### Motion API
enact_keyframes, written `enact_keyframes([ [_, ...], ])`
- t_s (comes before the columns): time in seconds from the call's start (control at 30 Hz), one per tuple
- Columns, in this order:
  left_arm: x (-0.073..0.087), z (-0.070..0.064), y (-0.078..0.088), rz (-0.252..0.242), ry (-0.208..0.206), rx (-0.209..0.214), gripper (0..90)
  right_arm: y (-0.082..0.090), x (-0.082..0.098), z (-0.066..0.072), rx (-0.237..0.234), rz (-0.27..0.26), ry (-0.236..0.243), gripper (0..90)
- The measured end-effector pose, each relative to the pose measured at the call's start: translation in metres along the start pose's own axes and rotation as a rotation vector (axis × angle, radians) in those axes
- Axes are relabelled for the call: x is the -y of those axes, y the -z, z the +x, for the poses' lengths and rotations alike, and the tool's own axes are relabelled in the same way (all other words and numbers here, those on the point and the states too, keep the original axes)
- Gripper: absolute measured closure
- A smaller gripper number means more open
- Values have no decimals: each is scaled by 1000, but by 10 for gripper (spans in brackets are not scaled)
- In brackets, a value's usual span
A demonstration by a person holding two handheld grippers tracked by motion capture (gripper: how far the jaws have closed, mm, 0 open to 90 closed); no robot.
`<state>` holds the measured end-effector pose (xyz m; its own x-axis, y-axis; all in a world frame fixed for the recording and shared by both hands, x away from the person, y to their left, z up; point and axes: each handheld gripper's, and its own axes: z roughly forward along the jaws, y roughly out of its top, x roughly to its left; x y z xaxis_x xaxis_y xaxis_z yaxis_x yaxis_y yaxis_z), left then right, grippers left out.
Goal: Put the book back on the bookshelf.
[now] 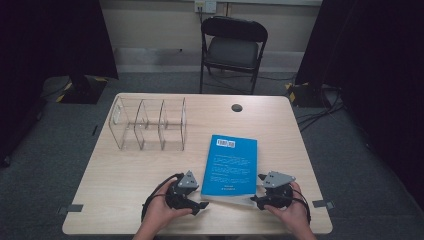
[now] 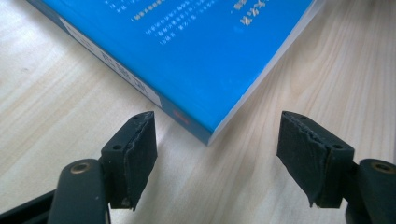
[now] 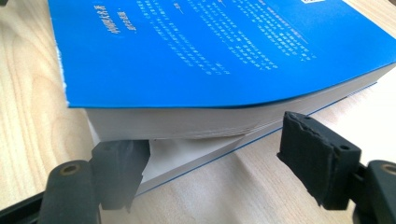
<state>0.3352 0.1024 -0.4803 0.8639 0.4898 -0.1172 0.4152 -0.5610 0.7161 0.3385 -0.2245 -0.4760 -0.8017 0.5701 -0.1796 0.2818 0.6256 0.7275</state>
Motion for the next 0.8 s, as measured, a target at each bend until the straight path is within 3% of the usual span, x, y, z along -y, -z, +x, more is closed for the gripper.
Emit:
enact_keyframes([
  [0.3, -15, -7, 4, -3, -32, 13, 286, 3, -3, 3, -4, -15, 60, 263],
  [0.53, -22, -10, 4, -12, -40, 20, 289, 4, -4, 4, -23, -10, 54, 281],
  [0.8, -29, -12, 4, 3, -57, 27, 293, 6, -7, 4, -28, -10, 94, 281],
])
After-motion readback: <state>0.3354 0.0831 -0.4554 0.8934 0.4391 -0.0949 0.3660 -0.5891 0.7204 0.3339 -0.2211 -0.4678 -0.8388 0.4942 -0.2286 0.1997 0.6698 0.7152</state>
